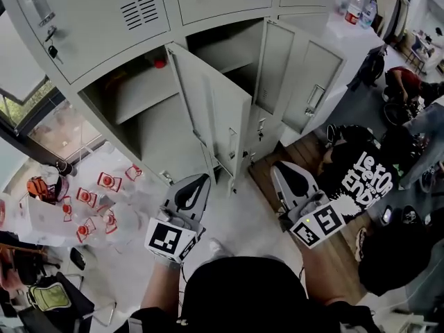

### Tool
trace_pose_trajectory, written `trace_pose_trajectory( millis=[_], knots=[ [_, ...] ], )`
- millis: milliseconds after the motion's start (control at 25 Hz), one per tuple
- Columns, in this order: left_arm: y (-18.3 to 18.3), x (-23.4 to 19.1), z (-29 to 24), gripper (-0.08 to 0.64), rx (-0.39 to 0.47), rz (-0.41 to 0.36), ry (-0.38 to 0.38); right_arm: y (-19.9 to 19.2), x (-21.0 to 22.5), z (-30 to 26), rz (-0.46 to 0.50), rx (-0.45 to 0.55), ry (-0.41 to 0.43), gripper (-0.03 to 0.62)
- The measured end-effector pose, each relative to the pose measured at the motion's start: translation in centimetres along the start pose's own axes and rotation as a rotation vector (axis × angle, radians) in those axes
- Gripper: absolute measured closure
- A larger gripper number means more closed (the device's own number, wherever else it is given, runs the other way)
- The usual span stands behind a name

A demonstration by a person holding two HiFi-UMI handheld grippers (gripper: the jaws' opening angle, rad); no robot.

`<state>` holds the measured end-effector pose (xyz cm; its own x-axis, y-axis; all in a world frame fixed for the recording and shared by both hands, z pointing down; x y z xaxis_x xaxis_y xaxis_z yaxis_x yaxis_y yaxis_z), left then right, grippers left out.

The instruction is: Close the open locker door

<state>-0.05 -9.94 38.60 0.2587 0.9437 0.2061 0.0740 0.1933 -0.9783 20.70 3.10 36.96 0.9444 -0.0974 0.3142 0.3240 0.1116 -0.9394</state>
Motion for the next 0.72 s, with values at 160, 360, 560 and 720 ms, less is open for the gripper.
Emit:
trace_pose_trajectory(
  millis=[160, 360, 560, 720],
  knots=[
    [-0.9, -3.6, 0.3, 0.537, 0.004, -0.001, -0.032, -0.2, -0.8, -3.0, -0.015, 0.027, 0.002, 0.557],
    [-1.9, -6.5, 0.5, 0.537, 0.001, 0.008, -0.073, 0.2, -0.9, -5.7, -0.017, 0.04, -0.01, 0.555],
    [-2.2, -8.0, 0.2, 0.537, 0.017, 0.022, -0.067, 0.6, -0.4, -7.0, -0.056, 0.048, 0.034, 0.533],
    [-2.7, -8.0, -0.4, 0.538, 0.002, 0.029, -0.048, 0.8, 0.2, -7.8, -0.09, 0.017, 0.11, 0.489]
  ],
)
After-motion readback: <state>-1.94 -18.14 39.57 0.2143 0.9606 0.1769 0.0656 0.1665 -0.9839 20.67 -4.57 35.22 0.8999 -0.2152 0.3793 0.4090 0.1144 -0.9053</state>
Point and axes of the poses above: the fingertips, and each gripper's own axes: z backward along the fingers, x to its right, y out of its top, the point moved 7 cm from there along z, backward along the fingers, and after that the axes turned 11 degrees about -z, right-handed, at the moved point
